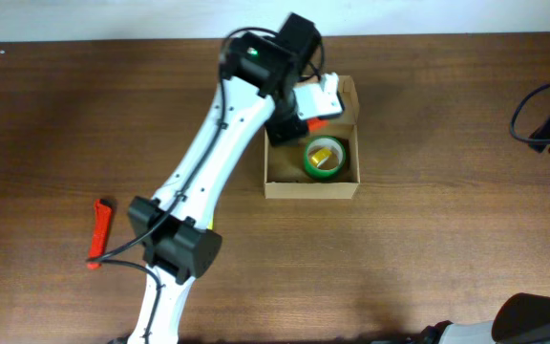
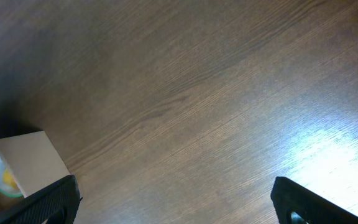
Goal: Pack container
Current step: 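Carry the red stapler with the left gripper into the box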
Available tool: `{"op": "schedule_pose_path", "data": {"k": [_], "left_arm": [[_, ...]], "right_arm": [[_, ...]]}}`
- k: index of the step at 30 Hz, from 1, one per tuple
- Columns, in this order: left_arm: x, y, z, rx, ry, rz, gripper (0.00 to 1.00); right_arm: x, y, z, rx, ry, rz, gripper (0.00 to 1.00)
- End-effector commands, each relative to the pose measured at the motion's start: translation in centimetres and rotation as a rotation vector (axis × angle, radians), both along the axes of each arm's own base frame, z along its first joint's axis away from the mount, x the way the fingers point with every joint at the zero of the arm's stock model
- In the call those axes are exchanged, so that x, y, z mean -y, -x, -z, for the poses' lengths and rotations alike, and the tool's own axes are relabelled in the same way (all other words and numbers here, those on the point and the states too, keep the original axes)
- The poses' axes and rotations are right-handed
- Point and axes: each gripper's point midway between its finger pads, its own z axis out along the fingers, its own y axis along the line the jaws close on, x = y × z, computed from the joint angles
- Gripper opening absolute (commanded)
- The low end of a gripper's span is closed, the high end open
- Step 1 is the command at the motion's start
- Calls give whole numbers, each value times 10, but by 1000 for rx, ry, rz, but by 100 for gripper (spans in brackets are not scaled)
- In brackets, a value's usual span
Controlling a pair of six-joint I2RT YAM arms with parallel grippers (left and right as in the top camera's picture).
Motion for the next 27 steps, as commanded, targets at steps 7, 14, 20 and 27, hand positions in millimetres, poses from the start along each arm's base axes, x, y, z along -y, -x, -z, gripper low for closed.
{"op": "schedule_pose_path", "data": {"k": [7,14,20,27], "left_arm": [[24,8,55,-118,-29,107,2],[22,20,87,-222,-58,113,1],[15,35,114,-303,-105,115,1],[12,47,139,-349,-135,130,1]], "right_arm": [[0,-2,3,1,-17,6,99],[0,-2,3,2,-17,6,99],[0,-2,3,4,-16,6,99],[0,-2,3,4,-16,6,99]]}}
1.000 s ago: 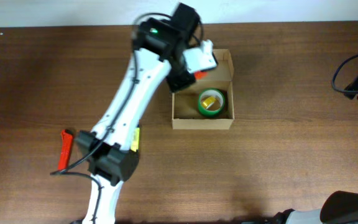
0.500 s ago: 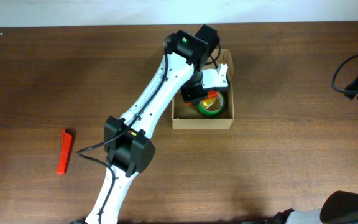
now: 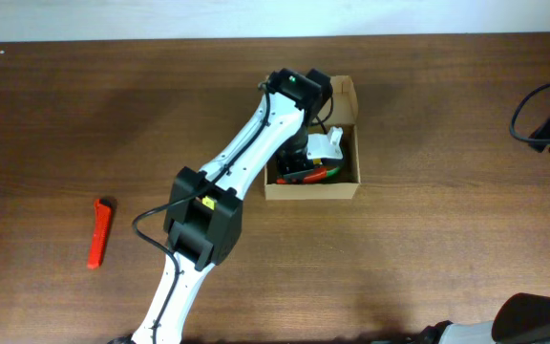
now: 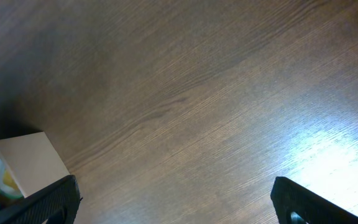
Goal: Pack container
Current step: 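Carry the red stapler with the left gripper into the box, then open the left gripper and lift it out of the box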
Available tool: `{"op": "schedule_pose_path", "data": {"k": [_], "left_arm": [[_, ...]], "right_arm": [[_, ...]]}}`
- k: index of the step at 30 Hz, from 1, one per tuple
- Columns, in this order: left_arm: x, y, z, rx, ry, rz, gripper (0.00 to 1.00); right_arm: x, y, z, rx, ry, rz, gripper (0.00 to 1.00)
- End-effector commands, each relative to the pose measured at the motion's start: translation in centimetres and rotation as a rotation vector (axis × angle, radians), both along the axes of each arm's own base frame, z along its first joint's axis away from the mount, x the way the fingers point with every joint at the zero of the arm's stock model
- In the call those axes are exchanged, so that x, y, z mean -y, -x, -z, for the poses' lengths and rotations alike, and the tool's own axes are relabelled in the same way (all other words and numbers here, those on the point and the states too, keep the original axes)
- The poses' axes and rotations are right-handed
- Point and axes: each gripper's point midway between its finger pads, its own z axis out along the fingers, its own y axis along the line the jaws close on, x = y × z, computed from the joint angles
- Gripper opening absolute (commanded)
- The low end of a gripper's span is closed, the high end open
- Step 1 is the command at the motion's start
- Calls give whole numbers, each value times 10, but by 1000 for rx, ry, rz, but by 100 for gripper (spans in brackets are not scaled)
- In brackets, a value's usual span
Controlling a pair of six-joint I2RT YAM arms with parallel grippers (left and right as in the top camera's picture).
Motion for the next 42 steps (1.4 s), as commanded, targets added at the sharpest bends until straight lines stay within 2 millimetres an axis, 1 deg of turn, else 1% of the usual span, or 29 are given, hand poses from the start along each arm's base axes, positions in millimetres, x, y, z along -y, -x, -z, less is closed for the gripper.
{"op": "schedule_pose_path", "data": {"k": [1,4,7,9,12,13,14,18,20,23,24,26,28,30,34,35,37,38,39,41,42], "left_arm": [[5,10,10,-37,10,33,1],[6,8,13,-30,14,33,1],[9,5,14,-17,23,32,7],[9,2,14,-4,20,16,21],[9,-5,15,31,6,-14,47],[9,-8,15,41,6,-16,53],[10,-10,15,49,9,-26,57],[12,-16,11,72,13,-64,57],[16,-23,3,97,28,-100,57],[23,-41,-24,168,75,-168,57],[23,-48,-35,201,85,-199,57],[17,-61,-60,280,88,-264,57],[2,-73,-92,384,73,-344,57],[-24,-82,-130,511,34,-439,57],[-70,-80,-198,662,54,-592,57],[-86,-79,-215,698,60,-638,57],[-120,-76,-239,763,62,-744,56],[-133,-75,-245,779,62,-785,57],[-151,-71,-251,793,63,-827,57],[-179,-62,-252,803,55,-903,57],[-194,-56,-248,803,44,-948,57]], "right_arm": [[0,-1,3,1,-19,6,99],[-2,-3,3,8,-29,1,99],[-4,-3,2,12,-35,-2,99],[-4,-3,2,12,-35,-2,99],[-4,-3,3,10,-36,-2,99],[-4,-3,3,10,-36,-2,99],[-4,-3,3,9,-36,-2,99],[-4,-3,3,10,-36,-2,99],[-4,-3,3,10,-36,-2,99],[-4,-3,3,10,-36,-2,99],[-4,-3,3,9,-36,-2,99],[-3,-3,4,6,-38,-2,99],[-3,-4,6,2,-42,-2,99],[-2,-5,8,-4,-46,-2,99],[-1,-7,13,-16,-54,-2,99],[-1,-7,14,-18,-56,-2,99],[-1,-7,15,-21,-57,-2,99],[-1,-7,15,-21,-57,-2,99],[-1,-7,15,-21,-57,-2,99],[-1,-7,15,-21,-58,-2,99],[-1,-7,15,-21,-58,-2,99]]}}
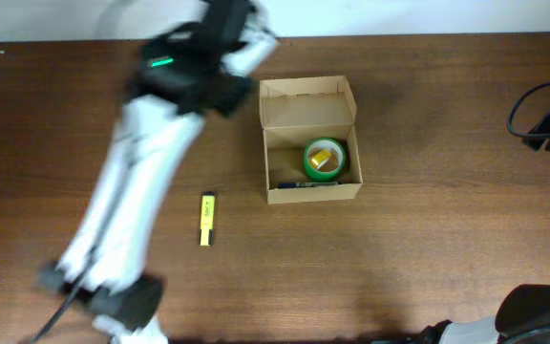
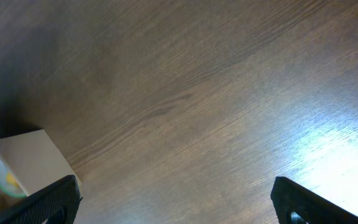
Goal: Pack container
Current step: 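Open the left gripper and lift it out of the box, then move the left gripper to the yellow highlighter and grasp it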
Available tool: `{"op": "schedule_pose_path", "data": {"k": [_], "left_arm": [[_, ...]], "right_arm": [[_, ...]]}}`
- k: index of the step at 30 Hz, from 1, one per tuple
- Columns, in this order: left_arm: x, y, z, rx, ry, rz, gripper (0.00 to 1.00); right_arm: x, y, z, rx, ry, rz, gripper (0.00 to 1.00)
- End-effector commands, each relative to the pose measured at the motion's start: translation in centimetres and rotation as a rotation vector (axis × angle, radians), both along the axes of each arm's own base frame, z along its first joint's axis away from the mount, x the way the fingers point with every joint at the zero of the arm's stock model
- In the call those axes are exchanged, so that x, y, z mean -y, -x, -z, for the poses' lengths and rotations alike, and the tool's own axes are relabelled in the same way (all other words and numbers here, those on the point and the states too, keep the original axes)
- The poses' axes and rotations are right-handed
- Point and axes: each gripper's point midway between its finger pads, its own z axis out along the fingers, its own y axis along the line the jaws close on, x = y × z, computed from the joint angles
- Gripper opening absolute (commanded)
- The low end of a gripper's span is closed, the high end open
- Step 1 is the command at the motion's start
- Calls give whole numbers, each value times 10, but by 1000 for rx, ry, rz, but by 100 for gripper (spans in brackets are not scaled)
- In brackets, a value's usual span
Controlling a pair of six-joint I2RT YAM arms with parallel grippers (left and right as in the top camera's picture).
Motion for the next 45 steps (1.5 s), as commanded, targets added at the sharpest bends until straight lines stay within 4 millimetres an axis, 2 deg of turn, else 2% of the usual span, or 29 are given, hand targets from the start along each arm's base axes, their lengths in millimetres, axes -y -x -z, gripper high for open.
{"op": "schedule_pose_path", "data": {"k": [1,3,7,9,11,12,16,19,22,25,28,32,36,45], "left_arm": [[-53,17,18,-24,4,-187,57],[-81,29,33,-39,31,-280,57],[-110,48,74,-131,127,-388,58],[-118,56,98,-203,163,-434,64],[-126,65,124,-279,176,-491,79],[-126,69,137,-320,191,-504,85],[-111,72,189,-458,281,-504,87],[-101,75,224,-541,338,-548,70],[-94,84,248,-605,357,-559,63],[-88,95,265,-636,341,-549,63],[-71,102,276,-651,319,-497,64],[-42,99,279,-624,298,-403,68],[-26,96,279,-592,271,-372,72],[-30,102,288,-594,237,-390,72]], "right_arm": [[-1,0,2,2,-17,6,99],[-1,0,2,2,-17,6,99],[-2,0,2,2,-17,5,99],[-2,0,2,2,-17,5,99],[-2,0,2,2,-17,5,99],[-2,0,2,2,-17,5,99],[-2,0,2,1,-18,5,99],[-2,1,2,-5,-21,5,99],[-3,2,2,-6,-22,5,99],[-3,2,2,-6,-22,5,99],[-2,1,2,-6,-21,5,99],[-2,1,3,-6,-21,5,99],[-2,1,3,-5,-21,5,99],[-1,0,2,-1,-18,6,99]]}}
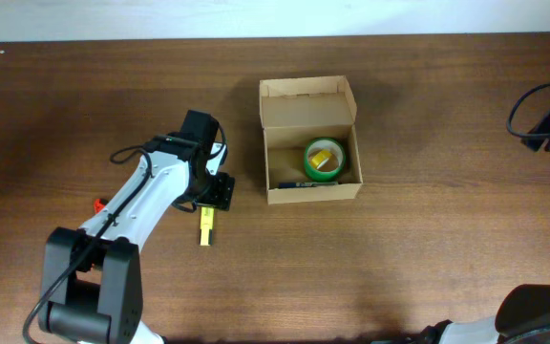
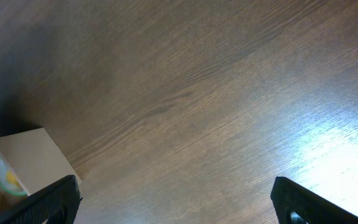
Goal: Pack container
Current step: 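Move the left gripper to the yellow highlighter and grasp it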
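Observation:
The open cardboard box [image 1: 308, 103] stands at the table's middle. Inside it are a green tape roll [image 1: 326, 159] and a dark pen-like item [image 1: 304, 184] along the front wall. A yellow marker [image 1: 205, 225] lies on the table left of the box. My left gripper [image 1: 214, 194] hovers at the marker's far end; its jaws are hidden under the wrist. A red tool [image 1: 98, 204] peeks out from under the left arm. In the right wrist view my right gripper [image 2: 176, 202] stands open over bare wood, with the box's corner [image 2: 30, 158] at the left.
The right arm with its cable sits at the table's right edge. A pale wall strip runs along the table's far edge.
My left arm was blurred and stretched toward the table's back left. Now it is folded low, with its gripper just over the yellow marker left of the box. The right gripper has stayed put.
My left gripper was over the box's back, carrying something. Then it reached down into the box's front. Afterwards the arm was away at the back left and a dark pen-like item lay in the box. Now the gripper is at the yellow marker.

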Available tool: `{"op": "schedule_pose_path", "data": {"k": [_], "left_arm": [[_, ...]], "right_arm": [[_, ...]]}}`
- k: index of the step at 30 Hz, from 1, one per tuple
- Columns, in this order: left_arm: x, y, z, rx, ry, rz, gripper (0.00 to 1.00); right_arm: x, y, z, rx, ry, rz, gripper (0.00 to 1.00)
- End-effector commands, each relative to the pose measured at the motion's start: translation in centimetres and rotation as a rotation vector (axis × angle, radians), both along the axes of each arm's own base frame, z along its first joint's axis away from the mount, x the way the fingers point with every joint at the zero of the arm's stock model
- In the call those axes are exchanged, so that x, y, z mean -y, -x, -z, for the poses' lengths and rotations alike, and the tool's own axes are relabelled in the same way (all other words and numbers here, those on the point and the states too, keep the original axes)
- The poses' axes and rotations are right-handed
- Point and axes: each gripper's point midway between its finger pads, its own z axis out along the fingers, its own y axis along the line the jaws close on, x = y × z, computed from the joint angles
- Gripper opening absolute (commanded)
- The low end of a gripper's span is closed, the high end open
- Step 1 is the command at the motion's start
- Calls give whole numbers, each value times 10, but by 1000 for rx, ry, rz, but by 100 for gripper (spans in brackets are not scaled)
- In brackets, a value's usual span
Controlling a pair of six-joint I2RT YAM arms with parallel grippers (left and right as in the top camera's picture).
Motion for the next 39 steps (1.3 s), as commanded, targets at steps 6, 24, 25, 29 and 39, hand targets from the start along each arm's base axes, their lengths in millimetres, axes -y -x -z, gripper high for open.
{"op": "schedule_pose_path", "data": {"k": [6,24,25,29,39], "left_arm": [[-10,20,20,-54,-33,-55,72],[-12,29,43,-50,-25,-100,54],[-12,29,43,-48,-24,-100,48],[-12,28,43,-45,-23,-100,38],[-13,34,57,-94,-39,-99,39]], "right_arm": [[-1,-1,2,4,-14,5,99],[-1,-1,2,4,-15,5,99],[-1,-1,2,3,-15,6,99],[-1,-1,2,3,-15,6,99],[-1,-1,2,3,-15,6,99]]}}
